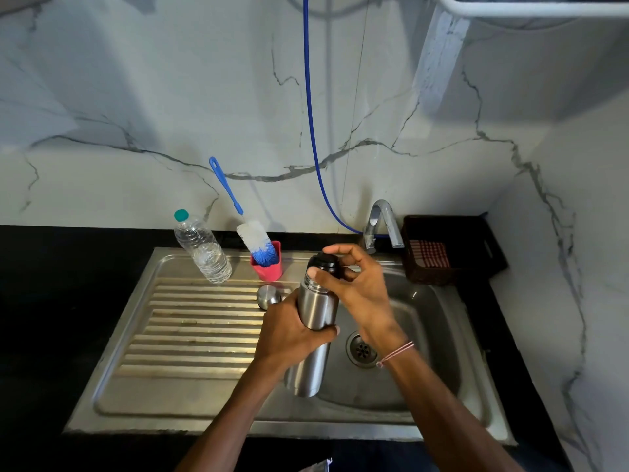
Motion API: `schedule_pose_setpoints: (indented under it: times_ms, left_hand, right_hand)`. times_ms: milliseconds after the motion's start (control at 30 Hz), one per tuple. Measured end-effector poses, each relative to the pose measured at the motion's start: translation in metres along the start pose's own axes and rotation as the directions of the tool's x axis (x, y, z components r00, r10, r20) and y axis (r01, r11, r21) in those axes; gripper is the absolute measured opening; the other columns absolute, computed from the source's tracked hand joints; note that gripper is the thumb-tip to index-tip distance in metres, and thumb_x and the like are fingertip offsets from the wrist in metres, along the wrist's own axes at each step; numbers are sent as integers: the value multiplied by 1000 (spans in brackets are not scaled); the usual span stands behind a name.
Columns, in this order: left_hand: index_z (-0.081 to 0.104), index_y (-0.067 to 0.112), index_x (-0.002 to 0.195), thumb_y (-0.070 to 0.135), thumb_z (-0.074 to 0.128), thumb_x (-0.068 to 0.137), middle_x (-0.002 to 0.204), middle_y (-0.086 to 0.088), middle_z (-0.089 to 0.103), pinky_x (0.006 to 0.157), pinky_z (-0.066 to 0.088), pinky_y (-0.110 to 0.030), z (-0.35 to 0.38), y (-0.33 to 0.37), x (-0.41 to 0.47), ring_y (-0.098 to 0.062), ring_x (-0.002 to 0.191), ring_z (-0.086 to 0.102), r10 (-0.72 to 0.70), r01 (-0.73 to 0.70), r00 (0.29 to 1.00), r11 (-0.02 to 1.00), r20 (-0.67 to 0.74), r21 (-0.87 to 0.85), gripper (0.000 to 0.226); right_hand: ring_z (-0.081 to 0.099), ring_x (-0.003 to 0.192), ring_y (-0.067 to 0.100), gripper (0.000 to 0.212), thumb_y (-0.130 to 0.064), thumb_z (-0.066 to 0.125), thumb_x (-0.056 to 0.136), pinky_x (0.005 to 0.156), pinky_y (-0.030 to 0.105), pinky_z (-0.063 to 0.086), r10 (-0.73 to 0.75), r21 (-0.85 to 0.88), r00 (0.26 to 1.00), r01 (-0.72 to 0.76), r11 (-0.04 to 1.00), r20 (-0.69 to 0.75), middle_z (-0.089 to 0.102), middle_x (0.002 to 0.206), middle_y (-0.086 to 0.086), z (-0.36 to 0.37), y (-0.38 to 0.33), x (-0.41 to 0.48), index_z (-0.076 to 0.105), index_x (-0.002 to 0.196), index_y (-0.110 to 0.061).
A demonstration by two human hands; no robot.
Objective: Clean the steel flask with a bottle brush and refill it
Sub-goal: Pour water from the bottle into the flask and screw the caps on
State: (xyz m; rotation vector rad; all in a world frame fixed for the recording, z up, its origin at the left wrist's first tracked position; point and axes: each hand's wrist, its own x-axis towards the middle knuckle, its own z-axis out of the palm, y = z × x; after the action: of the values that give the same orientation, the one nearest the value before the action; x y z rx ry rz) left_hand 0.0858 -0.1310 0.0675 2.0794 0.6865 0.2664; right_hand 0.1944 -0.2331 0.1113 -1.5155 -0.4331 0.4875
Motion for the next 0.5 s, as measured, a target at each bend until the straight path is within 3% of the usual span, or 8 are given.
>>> schedule_pose_setpoints:
  times_ms: [67, 200, 267, 400, 500]
  left_hand:
    - [57, 36, 89, 37, 96, 58, 78, 13, 69, 59, 47, -10, 1, -1, 0, 4, 70, 66, -2, 2, 1000, 1000, 8, -18, 49]
    - [61, 34, 91, 29, 97, 60, 79, 11, 71, 60, 47, -10, -5, -2, 0, 3, 73, 68, 20, -17, 999, 997, 39, -77, 48]
    - [60, 36, 89, 28, 97, 60, 80, 12, 71, 60, 47, -9, -7, -1, -1, 4, 73, 67, 33, -30, 998, 998, 52, -62, 48]
    - [59, 33, 90, 35, 97, 58, 76, 16, 67, 58, 45, -7, -4, 2, -4, 8, 70, 64, 28, -28, 1000, 1000, 6, 5, 49]
    - [60, 31, 92, 38, 96, 58, 76, 16, 67, 58, 45, -7, 1, 1, -6, 7, 67, 64, 13, -13, 1000, 1000, -15, 3, 50]
  right_hand:
    - [72, 103, 19, 49, -25, 93, 72, 89, 36, 60, -20, -39, 1000, 20, 999, -7, 71, 110, -3, 3, 4, -1, 67, 113, -26]
    - [61, 127, 29, 48, -7, 65, 95, 107, 40, 51, 52, 237, 936, -142, 961, 349, 64, 136, 11, -18, -4, 4, 53, 142, -11]
    - [60, 128, 32, 48, -4, 62, 96, 107, 44, 50, 47, 240, 913, -156, 958, 405, 64, 136, 15, -25, -6, 5, 53, 143, -7]
    - [69, 112, 30, 45, -8, 84, 80, 96, 41, 57, 54, 109, 985, -73, 991, 166, 72, 117, 10, -14, -7, 1, 65, 121, -10]
    - [72, 99, 17, 49, -13, 92, 72, 87, 33, 60, 20, 27, 1000, -20, 999, -12, 73, 104, 0, -1, -5, -7, 64, 112, -12]
